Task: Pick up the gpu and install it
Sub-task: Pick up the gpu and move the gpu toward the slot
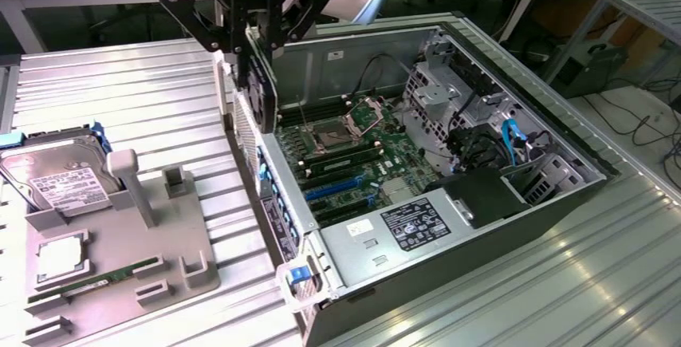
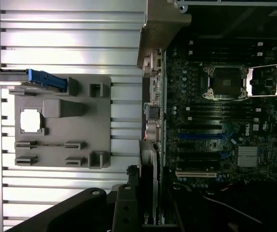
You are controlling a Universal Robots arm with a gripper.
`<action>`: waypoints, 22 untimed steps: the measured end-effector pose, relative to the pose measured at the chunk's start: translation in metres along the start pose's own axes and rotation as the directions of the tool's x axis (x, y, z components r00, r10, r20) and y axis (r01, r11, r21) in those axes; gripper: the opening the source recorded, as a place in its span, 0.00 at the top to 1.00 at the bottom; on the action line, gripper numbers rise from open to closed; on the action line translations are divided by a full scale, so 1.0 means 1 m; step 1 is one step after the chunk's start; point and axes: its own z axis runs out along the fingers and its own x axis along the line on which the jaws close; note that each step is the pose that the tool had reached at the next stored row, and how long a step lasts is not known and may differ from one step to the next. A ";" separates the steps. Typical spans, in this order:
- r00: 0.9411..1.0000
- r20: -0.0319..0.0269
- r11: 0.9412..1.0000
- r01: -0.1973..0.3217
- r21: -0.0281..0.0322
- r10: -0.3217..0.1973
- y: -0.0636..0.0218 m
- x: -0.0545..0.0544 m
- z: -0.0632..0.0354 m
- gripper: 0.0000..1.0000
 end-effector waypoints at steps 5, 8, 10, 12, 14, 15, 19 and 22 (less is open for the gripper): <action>1.000 0.000 1.000 0.000 0.000 0.000 -0.0001 -0.007 -0.0001 0.73; 1.000 0.000 1.000 0.000 0.000 0.000 -0.0002 -0.013 -0.0001 0.73; 1.000 0.000 1.000 0.002 0.000 -0.002 -0.0003 -0.015 -0.0001 0.73; 1.000 0.000 1.000 0.017 0.000 -0.017 -0.0004 -0.020 -0.0002 0.73; 1.000 -0.001 1.000 0.028 0.000 -0.028 -0.0004 -0.023 -0.0002 0.73; 1.000 -0.001 1.000 0.028 0.000 -0.028 -0.0004 -0.023 -0.0002 0.73; 1.000 -0.001 1.000 0.028 0.000 -0.028 -0.0005 -0.027 -0.0002 0.73; 1.000 -0.001 1.000 0.028 0.000 -0.028 -0.0005 -0.030 -0.0003 0.73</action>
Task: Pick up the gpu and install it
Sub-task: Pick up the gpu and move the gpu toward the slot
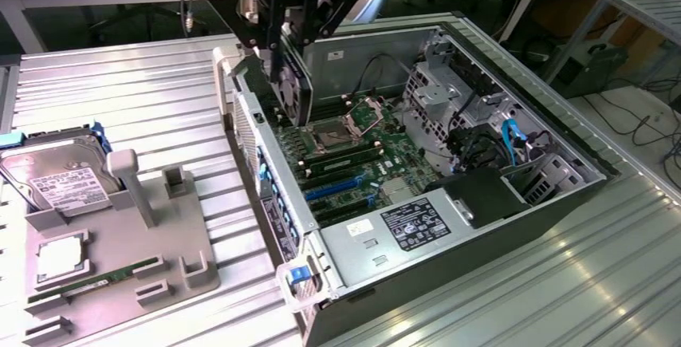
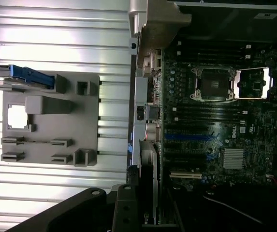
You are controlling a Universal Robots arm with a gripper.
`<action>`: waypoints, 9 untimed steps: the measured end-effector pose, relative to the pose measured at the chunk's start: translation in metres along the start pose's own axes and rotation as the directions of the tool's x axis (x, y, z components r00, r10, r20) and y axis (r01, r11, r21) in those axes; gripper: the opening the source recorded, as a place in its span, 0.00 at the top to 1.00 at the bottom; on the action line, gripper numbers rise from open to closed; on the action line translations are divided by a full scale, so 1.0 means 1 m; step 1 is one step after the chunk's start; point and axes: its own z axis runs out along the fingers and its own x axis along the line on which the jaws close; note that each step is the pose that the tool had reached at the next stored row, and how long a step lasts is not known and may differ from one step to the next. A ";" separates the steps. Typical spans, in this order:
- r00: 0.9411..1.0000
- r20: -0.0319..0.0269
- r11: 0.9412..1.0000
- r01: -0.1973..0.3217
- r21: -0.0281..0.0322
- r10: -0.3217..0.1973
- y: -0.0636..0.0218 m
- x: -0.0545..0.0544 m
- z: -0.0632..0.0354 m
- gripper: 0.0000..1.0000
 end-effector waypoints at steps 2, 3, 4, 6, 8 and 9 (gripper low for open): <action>1.000 0.000 1.000 0.000 0.000 0.000 -0.0001 -0.002 0.0000 0.73; 1.000 0.000 1.000 0.000 0.000 0.000 -0.0002 -0.004 0.0000 0.73; 1.000 0.000 1.000 0.000 0.000 0.000 -0.0002 -0.005 -0.0001 0.73; 1.000 0.000 1.000 0.000 0.000 0.000 -0.0003 -0.007 -0.0001 0.73; 1.000 0.000 1.000 0.001 0.000 -0.001 -0.0004 -0.009 -0.0001 0.73; 1.000 0.000 1.000 0.001 0.000 -0.001 -0.0005 -0.010 -0.0001 0.73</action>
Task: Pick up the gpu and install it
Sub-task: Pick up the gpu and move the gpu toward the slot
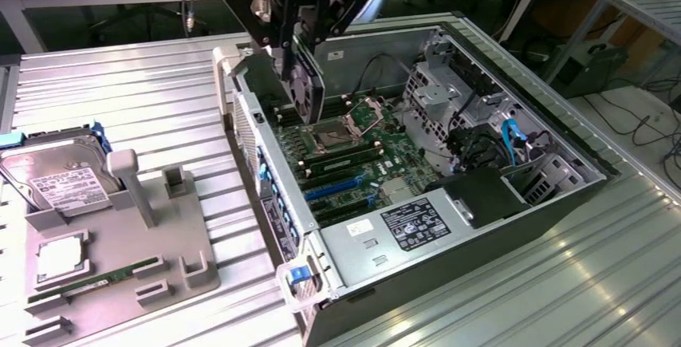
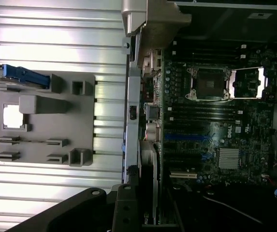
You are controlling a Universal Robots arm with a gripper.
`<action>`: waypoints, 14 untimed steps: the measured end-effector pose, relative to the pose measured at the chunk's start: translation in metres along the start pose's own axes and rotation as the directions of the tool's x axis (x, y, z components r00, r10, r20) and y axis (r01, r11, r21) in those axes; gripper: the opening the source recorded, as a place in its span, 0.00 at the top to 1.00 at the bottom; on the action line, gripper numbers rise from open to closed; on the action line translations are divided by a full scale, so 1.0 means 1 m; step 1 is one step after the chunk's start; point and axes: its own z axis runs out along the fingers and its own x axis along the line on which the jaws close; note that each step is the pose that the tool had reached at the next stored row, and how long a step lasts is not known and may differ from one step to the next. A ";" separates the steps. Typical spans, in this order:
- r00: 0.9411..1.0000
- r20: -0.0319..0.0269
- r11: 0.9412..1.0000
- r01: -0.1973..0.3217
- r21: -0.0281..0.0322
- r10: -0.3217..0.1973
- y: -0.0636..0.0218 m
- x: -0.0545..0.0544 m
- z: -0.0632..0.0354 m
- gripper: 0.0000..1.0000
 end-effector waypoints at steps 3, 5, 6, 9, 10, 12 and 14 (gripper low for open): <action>1.000 0.000 1.000 0.000 0.000 0.000 -0.0001 -0.003 0.0000 0.73; 1.000 0.000 1.000 0.001 0.000 -0.001 -0.0003 -0.006 -0.0001 0.73; 1.000 0.000 1.000 0.001 0.000 -0.001 -0.0003 -0.007 -0.0001 0.73; 1.000 0.000 1.000 0.001 0.000 -0.001 -0.0005 -0.011 -0.0001 0.73; 1.000 0.000 1.000 0.001 0.000 -0.001 -0.0006 -0.012 -0.0001 0.73; 1.000 0.000 1.000 0.001 0.000 -0.001 -0.0007 -0.014 -0.0001 0.73; 1.000 0.000 1.000 0.001 0.000 -0.001 -0.0008 -0.016 -0.0002 0.73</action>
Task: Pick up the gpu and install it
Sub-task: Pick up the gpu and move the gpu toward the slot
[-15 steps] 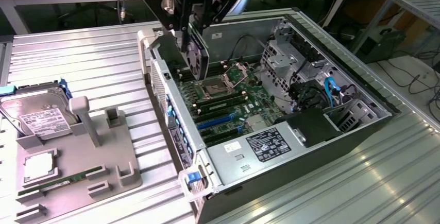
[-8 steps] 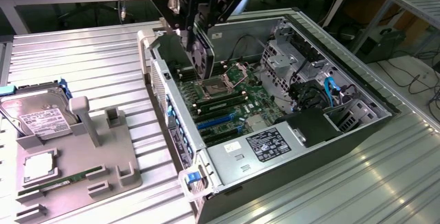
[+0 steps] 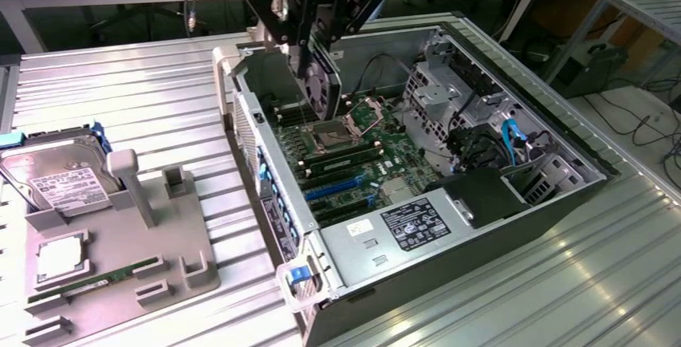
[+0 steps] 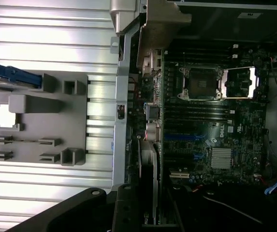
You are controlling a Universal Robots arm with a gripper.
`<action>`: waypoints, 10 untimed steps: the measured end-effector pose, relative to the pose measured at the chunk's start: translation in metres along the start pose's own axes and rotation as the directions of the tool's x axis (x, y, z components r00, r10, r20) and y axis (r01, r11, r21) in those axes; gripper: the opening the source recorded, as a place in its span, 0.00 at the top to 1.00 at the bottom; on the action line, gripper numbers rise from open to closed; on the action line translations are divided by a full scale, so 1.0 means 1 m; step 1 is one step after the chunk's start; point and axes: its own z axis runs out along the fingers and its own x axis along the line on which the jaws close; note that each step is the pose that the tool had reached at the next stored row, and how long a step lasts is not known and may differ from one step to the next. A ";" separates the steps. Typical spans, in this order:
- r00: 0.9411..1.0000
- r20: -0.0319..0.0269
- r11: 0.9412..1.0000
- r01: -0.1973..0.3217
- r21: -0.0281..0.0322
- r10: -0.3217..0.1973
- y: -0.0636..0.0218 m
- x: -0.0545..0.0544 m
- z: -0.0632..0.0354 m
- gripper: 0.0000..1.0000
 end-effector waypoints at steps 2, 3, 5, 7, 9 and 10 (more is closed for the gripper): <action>1.000 0.000 1.000 0.000 0.000 0.000 -0.0001 -0.002 0.0000 0.73; 1.000 0.000 1.000 0.000 0.000 0.000 -0.0001 -0.003 0.0000 0.73; 1.000 0.000 1.000 0.000 0.000 0.000 -0.0002 -0.005 0.0000 0.73; 1.000 0.000 1.000 0.000 0.000 0.000 -0.0003 -0.007 -0.0001 0.73; 1.000 0.000 1.000 0.001 0.000 -0.001 -0.0005 -0.011 -0.0001 0.73; 1.000 0.000 1.000 0.001 0.000 -0.001 -0.0006 -0.012 -0.0001 0.73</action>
